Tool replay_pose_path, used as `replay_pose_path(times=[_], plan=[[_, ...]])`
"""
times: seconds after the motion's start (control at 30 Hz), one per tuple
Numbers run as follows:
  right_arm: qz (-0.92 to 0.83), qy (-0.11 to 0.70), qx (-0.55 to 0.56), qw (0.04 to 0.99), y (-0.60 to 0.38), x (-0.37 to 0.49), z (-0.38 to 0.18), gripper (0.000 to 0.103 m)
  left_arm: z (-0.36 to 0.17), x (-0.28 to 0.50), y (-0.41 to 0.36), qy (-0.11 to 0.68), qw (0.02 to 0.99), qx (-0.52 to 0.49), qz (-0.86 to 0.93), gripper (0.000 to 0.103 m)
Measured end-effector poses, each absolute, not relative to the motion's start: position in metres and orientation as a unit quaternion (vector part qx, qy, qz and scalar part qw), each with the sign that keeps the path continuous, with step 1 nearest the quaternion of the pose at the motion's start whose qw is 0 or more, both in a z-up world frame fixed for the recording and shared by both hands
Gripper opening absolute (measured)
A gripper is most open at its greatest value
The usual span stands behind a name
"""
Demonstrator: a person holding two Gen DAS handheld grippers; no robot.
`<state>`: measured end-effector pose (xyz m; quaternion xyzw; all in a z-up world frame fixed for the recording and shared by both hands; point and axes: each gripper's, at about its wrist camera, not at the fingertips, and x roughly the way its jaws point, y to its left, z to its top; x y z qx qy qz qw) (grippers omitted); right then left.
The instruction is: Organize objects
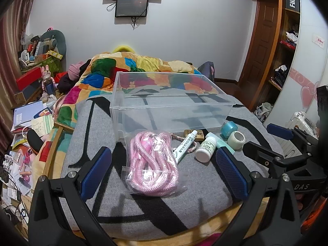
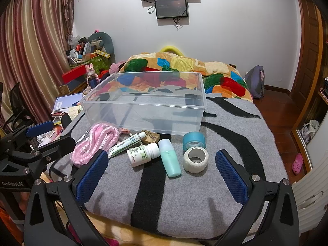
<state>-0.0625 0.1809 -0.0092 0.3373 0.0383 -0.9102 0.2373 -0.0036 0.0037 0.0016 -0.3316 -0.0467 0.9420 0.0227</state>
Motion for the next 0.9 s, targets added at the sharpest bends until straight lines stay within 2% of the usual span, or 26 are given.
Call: replay_pose_path(times=[0.9], plan=[[-0.909,0.036,0.341,0.239,0.1815,-0.0619,-0.0113,0.103,0.0004,-0.0024,0.0063,-0.043,0.026,-0.332,0.942,0.103]])
